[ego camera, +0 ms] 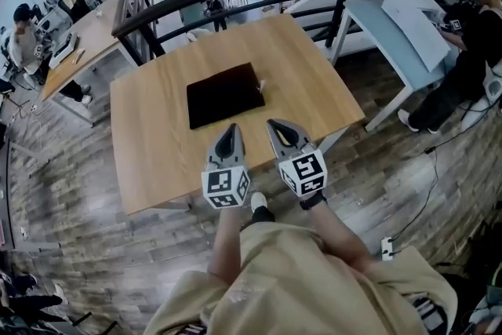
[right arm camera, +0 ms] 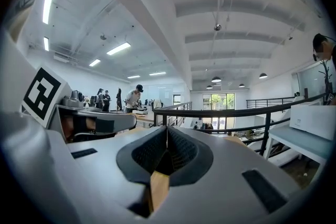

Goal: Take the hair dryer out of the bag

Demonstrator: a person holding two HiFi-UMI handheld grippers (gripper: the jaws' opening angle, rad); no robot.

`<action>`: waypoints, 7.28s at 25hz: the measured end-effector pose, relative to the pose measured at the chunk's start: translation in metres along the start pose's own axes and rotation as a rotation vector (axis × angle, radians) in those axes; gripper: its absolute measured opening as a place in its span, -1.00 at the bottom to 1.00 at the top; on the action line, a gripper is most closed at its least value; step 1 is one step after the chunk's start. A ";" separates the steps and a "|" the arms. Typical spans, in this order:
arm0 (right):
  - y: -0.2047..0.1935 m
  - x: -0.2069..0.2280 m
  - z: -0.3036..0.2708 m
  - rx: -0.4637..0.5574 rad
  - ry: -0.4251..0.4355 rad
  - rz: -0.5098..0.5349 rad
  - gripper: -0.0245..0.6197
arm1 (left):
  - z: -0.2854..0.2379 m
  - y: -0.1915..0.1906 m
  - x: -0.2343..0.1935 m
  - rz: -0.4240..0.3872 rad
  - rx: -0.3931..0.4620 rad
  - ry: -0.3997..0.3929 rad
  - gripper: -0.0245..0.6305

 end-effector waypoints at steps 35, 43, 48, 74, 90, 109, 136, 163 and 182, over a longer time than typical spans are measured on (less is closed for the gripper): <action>-0.062 0.153 -0.309 -0.276 0.146 -0.160 -0.88 | -0.327 -0.065 -0.164 -0.083 -0.487 -0.023 -0.66; -0.075 0.156 -0.332 -0.343 0.117 -0.175 -0.88 | -0.372 -0.106 -0.161 -0.259 -0.699 -0.042 -0.13; -0.079 0.158 -0.332 -0.371 0.084 -0.196 -0.88 | -0.380 -0.116 -0.166 -0.314 -0.747 0.019 -0.17; -0.099 0.183 -0.389 -0.661 0.411 0.360 -0.52 | -0.339 -0.083 -0.203 0.061 -0.564 -0.126 -0.87; -0.136 0.144 -0.462 -0.903 0.717 0.581 -0.20 | -0.342 -0.078 -0.211 0.145 -0.515 -0.138 -0.87; -0.093 0.165 -0.392 -0.642 0.534 0.773 -0.39 | -0.343 -0.087 -0.222 0.235 -0.523 -0.089 -0.87; -0.094 0.304 -0.274 -0.534 0.157 0.271 -0.39 | -0.364 -0.096 -0.203 0.254 -0.543 -0.064 -0.87; -0.189 0.299 -0.297 -0.752 -0.186 -0.240 -0.16 | -0.358 -0.102 -0.182 0.206 -0.570 -0.081 -0.40; 0.025 0.131 -0.212 -0.078 0.007 0.020 -0.88 | -0.201 0.015 -0.145 0.013 -0.127 0.000 -0.86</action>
Point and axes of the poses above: the fingertips, and each gripper's own axes: z backward along the fingers, x to its right, y out of its top, the point moved 8 cm from there along z, backward along the fingers, and after that the axes turned 15 degrees about -x, right-handed, at the moved point
